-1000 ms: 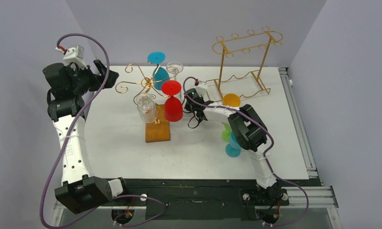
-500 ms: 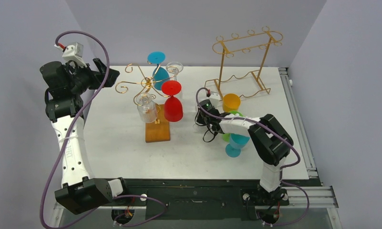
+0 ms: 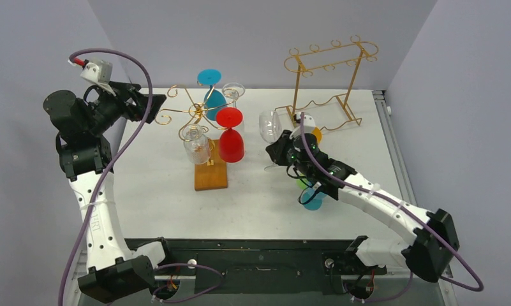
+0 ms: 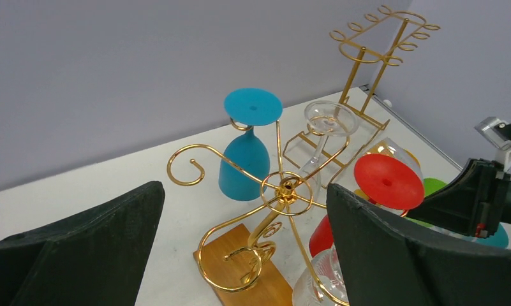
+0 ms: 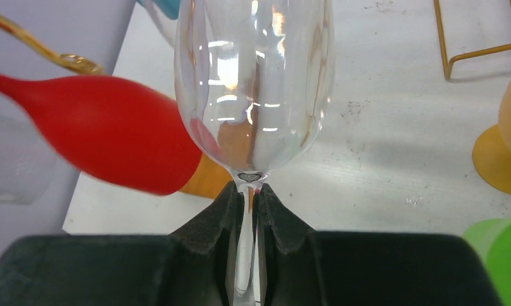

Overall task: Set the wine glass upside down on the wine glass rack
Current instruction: Pick up the wine glass at the center of the board.

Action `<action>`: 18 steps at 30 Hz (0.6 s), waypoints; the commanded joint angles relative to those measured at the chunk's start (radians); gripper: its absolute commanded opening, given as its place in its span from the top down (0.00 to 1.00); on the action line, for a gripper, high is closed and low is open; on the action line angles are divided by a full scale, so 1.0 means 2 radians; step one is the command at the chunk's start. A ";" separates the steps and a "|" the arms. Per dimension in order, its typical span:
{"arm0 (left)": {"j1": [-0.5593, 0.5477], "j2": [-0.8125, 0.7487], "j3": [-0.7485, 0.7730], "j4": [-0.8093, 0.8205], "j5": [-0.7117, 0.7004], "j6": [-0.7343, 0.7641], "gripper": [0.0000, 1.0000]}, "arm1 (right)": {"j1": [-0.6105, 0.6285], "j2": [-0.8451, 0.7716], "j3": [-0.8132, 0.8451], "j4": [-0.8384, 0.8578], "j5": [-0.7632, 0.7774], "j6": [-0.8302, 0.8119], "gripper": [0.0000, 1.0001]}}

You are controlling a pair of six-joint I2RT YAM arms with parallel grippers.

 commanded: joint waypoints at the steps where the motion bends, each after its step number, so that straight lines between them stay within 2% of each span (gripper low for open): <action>1: 0.003 -0.026 -0.022 0.084 0.054 0.013 0.04 | 0.011 -0.083 -0.011 -0.055 -0.016 -0.011 1.00; 9: 0.002 -0.071 -0.062 0.156 0.096 0.060 0.04 | 0.020 -0.190 0.071 -0.197 -0.044 -0.044 1.00; 14: -0.012 -0.118 -0.103 0.172 0.093 0.159 0.04 | 0.030 -0.173 0.146 -0.237 -0.113 -0.050 1.00; 18: -0.012 -0.152 -0.125 0.182 0.076 0.243 0.04 | 0.070 -0.115 0.232 -0.263 -0.138 -0.072 1.00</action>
